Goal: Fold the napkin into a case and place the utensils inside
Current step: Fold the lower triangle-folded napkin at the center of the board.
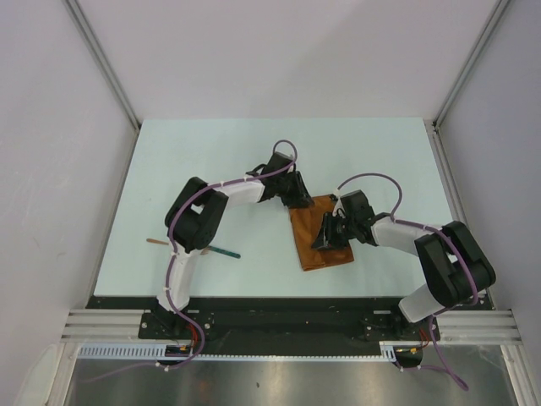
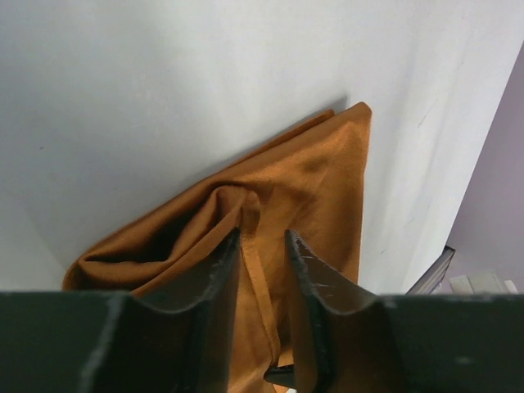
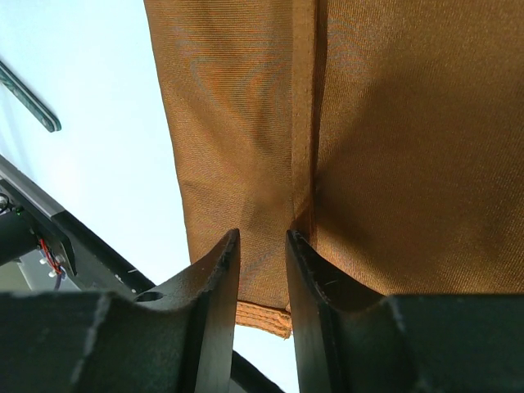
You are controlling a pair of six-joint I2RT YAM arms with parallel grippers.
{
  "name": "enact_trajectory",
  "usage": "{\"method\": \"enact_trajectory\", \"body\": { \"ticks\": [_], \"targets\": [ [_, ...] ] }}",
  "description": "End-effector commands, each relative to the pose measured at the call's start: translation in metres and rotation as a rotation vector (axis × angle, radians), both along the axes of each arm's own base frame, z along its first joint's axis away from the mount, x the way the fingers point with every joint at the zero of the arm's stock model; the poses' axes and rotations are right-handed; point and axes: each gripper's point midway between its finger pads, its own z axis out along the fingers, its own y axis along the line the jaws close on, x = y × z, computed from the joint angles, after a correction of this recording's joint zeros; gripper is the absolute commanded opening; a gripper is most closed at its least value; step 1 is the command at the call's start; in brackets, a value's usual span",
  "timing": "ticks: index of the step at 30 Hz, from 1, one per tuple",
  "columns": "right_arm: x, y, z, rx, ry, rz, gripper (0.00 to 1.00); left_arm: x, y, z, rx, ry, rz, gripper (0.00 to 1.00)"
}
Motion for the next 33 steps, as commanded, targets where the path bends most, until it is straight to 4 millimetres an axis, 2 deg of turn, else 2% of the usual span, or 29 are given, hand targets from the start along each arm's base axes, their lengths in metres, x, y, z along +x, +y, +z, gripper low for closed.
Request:
{"method": "enact_trajectory", "body": {
  "ticks": [1, 3, 4, 6, 7, 9, 11, 15, 20, 21, 23, 24, 27, 33],
  "targets": [
    [0.002, -0.012, -0.006, -0.053, -0.020, -0.014, 0.34, 0.007, -0.018, 0.041, -0.071, -0.097, -0.067, 0.37],
    [0.002, -0.011, -0.006, -0.048, -0.019, -0.010, 0.33, 0.003, -0.017, 0.051, -0.085, -0.109, -0.089, 0.42],
    [0.002, -0.010, -0.005, -0.041, -0.018, -0.010, 0.33, 0.001, -0.018, 0.066, -0.102, -0.136, -0.098, 0.43],
    [0.001, -0.010, -0.005, -0.038, -0.020, -0.008, 0.33, -0.003, -0.015, 0.075, -0.109, -0.156, -0.116, 0.43],
    [0.001, -0.009, -0.004, -0.036, -0.021, -0.007, 0.33, -0.004, -0.013, 0.086, -0.116, -0.177, -0.120, 0.43],
    [0.002, -0.010, -0.004, -0.036, -0.024, -0.007, 0.33, -0.007, -0.005, 0.085, -0.093, -0.181, -0.118, 0.41],
    [0.002, -0.010, -0.002, -0.033, -0.028, -0.009, 0.33, -0.008, 0.001, 0.093, -0.096, -0.198, -0.112, 0.38],
    [0.004, -0.011, 0.001, -0.028, -0.033, -0.009, 0.33, -0.010, 0.014, 0.079, -0.068, -0.183, -0.102, 0.24],
    [0.004, -0.014, 0.003, -0.027, -0.038, -0.012, 0.33, 0.002, 0.026, 0.059, -0.049, -0.156, -0.075, 0.12],
    [0.003, -0.014, 0.003, -0.025, -0.039, -0.010, 0.33, 0.003, 0.026, 0.049, -0.041, -0.141, -0.076, 0.11],
    [0.004, -0.013, 0.004, -0.018, -0.040, -0.010, 0.33, 0.008, 0.024, 0.046, -0.042, -0.137, -0.074, 0.10],
    [0.003, -0.011, 0.006, -0.008, -0.039, -0.004, 0.33, 0.009, 0.024, 0.037, -0.033, -0.121, -0.074, 0.09],
    [0.003, -0.008, 0.010, 0.010, -0.042, 0.001, 0.33, 0.013, 0.023, 0.026, -0.023, -0.112, -0.064, 0.08],
    [0.015, 0.008, 0.037, 0.079, -0.097, 0.024, 0.35, 0.009, 0.026, -0.002, -0.001, -0.066, -0.060, 0.06]
  ]
}}
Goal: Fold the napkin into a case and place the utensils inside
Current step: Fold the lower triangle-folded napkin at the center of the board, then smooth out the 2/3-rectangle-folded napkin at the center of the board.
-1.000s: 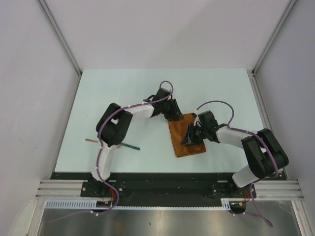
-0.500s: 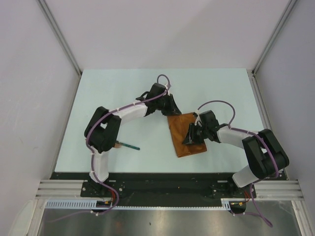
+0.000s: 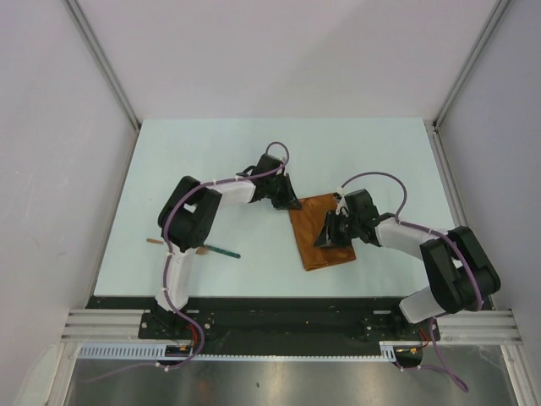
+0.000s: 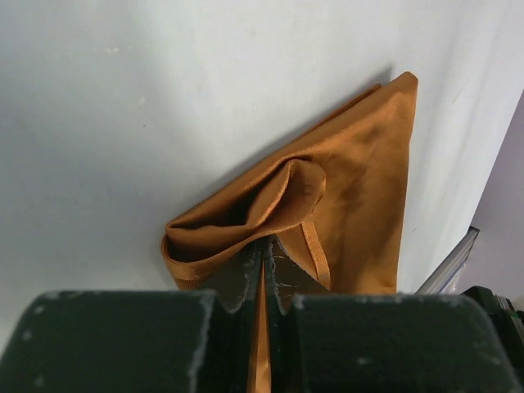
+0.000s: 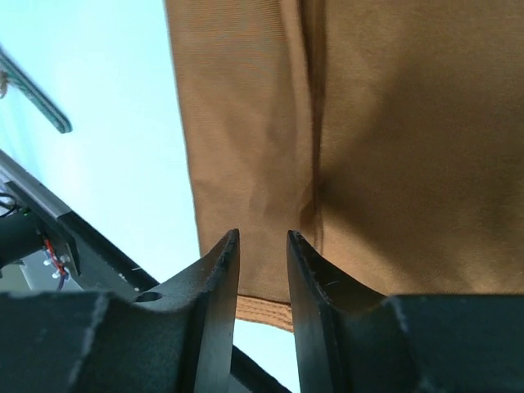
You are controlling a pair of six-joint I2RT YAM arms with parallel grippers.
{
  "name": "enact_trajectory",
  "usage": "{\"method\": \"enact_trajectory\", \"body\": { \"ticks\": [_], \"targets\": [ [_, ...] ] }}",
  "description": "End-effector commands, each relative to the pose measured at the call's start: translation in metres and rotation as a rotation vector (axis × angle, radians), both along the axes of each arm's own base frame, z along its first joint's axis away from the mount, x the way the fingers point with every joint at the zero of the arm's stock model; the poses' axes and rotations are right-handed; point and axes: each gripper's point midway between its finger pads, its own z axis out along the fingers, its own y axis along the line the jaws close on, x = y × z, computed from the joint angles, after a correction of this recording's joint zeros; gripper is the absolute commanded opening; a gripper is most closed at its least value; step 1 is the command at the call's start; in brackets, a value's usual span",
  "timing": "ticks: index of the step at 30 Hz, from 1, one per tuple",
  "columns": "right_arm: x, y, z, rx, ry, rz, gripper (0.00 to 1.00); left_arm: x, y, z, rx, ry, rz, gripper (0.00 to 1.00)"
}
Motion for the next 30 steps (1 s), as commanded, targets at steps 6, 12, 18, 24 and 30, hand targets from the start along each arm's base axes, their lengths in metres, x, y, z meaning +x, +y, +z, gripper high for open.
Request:
{"method": "enact_trajectory", "body": {
  "ticks": [6, 12, 18, 24, 30],
  "targets": [
    [0.041, 0.054, 0.038, 0.195, -0.074, 0.091, 0.38, 0.016, -0.002, 0.005, -0.047, -0.043, 0.008, 0.06],
    [0.057, 0.069, 0.018, 0.201, -0.038, 0.114, 0.38, 0.015, 0.000, -0.001, -0.042, -0.033, 0.012, 0.06],
    [0.041, 0.055, 0.003, 0.164, -0.002, 0.119, 0.37, 0.018, 0.004, -0.004, -0.041, -0.029, 0.019, 0.06],
    [0.046, 0.060, 0.026, 0.182, -0.046, 0.126, 0.37, 0.014, 0.005, -0.006, -0.052, -0.019, 0.016, 0.05],
    [0.050, 0.073, 0.021, 0.222, -0.029, 0.142, 0.35, 0.015, 0.005, -0.006, -0.049, -0.017, 0.023, 0.05]
  ]
}}
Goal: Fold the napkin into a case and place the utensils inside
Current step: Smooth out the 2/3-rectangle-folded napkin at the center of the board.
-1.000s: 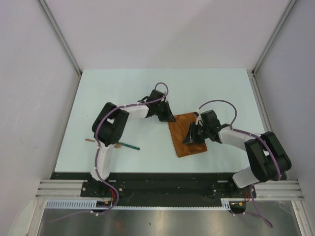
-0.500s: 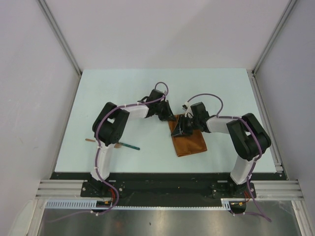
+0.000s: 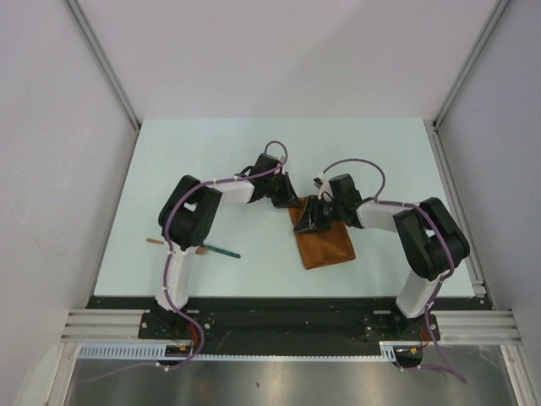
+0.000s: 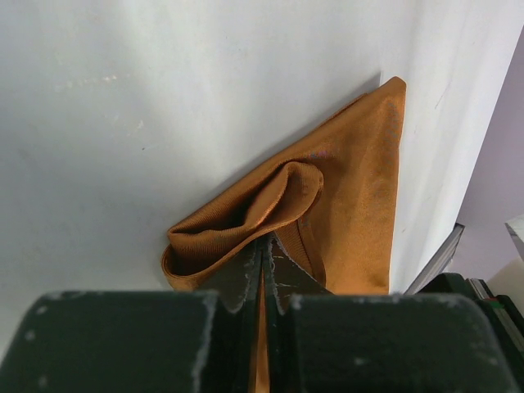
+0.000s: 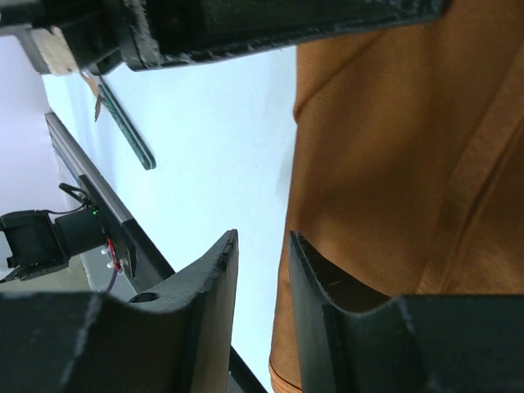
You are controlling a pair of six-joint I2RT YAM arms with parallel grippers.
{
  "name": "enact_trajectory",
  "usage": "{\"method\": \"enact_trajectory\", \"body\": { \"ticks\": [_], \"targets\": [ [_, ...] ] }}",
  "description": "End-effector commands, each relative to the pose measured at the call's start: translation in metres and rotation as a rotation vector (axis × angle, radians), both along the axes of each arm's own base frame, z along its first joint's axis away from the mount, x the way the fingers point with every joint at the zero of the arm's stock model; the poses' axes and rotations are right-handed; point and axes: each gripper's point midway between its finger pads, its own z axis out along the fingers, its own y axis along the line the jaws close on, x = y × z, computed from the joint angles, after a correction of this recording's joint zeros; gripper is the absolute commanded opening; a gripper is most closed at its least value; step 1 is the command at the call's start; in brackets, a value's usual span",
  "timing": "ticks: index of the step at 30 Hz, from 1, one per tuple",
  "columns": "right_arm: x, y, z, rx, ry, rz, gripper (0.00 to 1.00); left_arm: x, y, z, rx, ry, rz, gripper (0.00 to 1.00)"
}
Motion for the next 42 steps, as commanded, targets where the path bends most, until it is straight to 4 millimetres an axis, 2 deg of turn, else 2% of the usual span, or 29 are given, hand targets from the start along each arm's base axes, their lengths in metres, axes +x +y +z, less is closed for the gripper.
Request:
{"method": "enact_trajectory", "body": {
  "ticks": [1, 6, 9, 13, 17, 25, 29, 31, 33, 37, 42],
  "targets": [
    [0.005, 0.015, 0.007, 0.063, -0.023, 0.034, 0.35, 0.005, 0.007, -0.009, 0.014, 0.001, 0.029, 0.05],
    [-0.016, 0.011, -0.017, 0.065, 0.032, 0.039, 0.33, 0.005, 0.008, -0.013, 0.018, 0.009, 0.034, 0.04],
    [-0.031, 0.005, -0.024, 0.054, 0.055, 0.053, 0.31, 0.006, 0.009, -0.015, 0.017, 0.012, 0.035, 0.04],
    [-0.042, -0.003, -0.007, 0.050, 0.018, 0.045, 0.31, 0.006, 0.010, -0.017, 0.020, 0.014, 0.035, 0.04],
    [-0.055, -0.001, 0.002, 0.044, 0.005, 0.067, 0.31, 0.008, 0.014, -0.018, 0.026, 0.015, 0.045, 0.04],
    [-0.081, -0.008, -0.020, 0.038, 0.060, 0.070, 0.30, 0.007, 0.016, -0.017, 0.030, 0.016, 0.049, 0.04],
    [-0.084, -0.010, -0.012, 0.033, 0.047, 0.063, 0.29, 0.007, 0.017, -0.016, 0.035, 0.014, 0.050, 0.04],
    [-0.085, -0.010, -0.001, 0.030, 0.012, 0.064, 0.29, 0.006, 0.016, -0.015, 0.033, 0.013, 0.048, 0.04],
    [-0.086, -0.013, -0.002, 0.015, 0.003, 0.057, 0.29, 0.008, 0.017, -0.014, 0.034, 0.011, 0.051, 0.04],
    [-0.099, -0.021, -0.022, 0.002, 0.058, 0.055, 0.29, 0.008, 0.016, -0.012, 0.032, 0.007, 0.050, 0.04],
    [-0.101, -0.020, -0.024, 0.020, 0.069, 0.048, 0.29, 0.009, 0.016, -0.008, 0.039, 0.004, 0.047, 0.04]
  ]
}}
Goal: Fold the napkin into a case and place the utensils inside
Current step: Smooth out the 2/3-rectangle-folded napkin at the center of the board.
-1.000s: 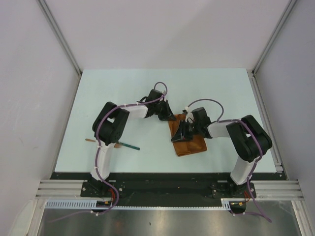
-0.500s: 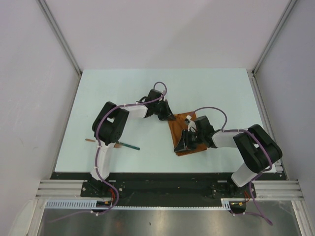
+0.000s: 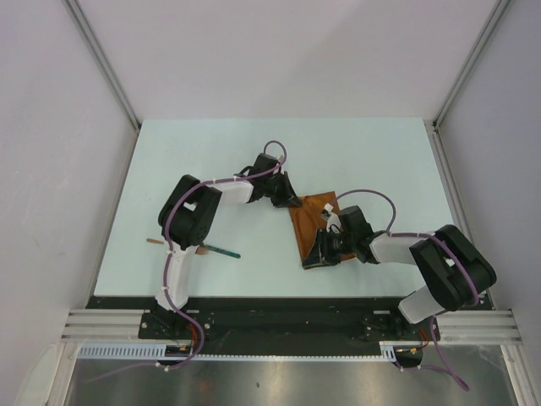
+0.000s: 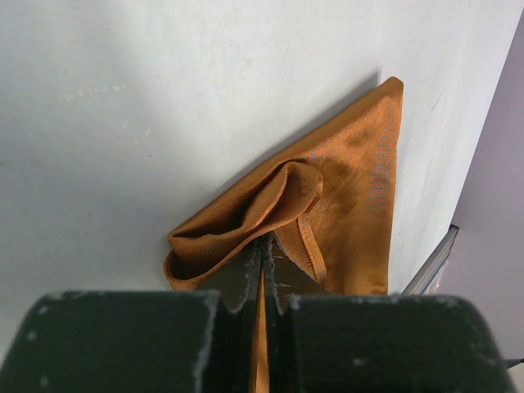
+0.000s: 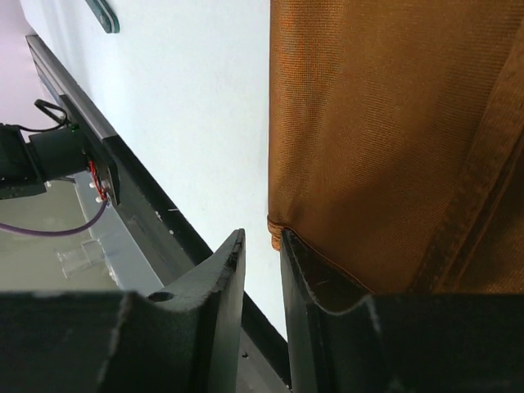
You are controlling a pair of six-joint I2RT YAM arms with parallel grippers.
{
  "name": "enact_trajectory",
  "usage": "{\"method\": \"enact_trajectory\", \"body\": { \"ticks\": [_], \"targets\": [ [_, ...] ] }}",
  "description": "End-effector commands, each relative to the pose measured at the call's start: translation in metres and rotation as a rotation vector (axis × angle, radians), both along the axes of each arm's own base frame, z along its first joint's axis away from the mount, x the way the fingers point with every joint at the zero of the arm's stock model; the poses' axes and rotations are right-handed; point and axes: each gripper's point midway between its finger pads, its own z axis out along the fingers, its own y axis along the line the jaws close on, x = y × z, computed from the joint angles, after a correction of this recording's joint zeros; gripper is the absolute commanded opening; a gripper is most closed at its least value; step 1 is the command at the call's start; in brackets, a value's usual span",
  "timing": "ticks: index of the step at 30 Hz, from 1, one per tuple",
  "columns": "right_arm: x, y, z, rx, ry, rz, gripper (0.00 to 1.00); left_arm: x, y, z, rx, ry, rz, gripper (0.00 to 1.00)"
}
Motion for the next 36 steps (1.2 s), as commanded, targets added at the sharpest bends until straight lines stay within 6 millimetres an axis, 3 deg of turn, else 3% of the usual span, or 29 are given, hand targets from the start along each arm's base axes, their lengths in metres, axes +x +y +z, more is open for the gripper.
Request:
{"method": "enact_trajectory", "body": {
  "ticks": [1, 7, 13, 29, 36],
  "targets": [
    [0.002, -0.001, -0.002, -0.004, -0.006, -0.004, 0.29, 0.006, 0.014, -0.006, 0.051, 0.001, 0.035, 0.04],
    [0.017, -0.007, 0.027, 0.014, -0.072, -0.032, 0.28, 0.004, 0.010, 0.029, 0.020, -0.061, 0.008, 0.20],
    [0.033, -0.023, 0.040, 0.030, -0.099, -0.093, 0.29, -0.002, 0.007, 0.048, -0.027, -0.080, -0.003, 0.23],
    [0.029, -0.030, 0.007, 0.010, -0.037, -0.095, 0.29, 0.020, -0.015, 0.046, -0.096, -0.058, -0.002, 0.16],
    [0.027, -0.029, -0.004, 0.017, -0.005, -0.094, 0.29, 0.025, -0.022, 0.017, -0.100, -0.008, 0.010, 0.15]
  ]
}}
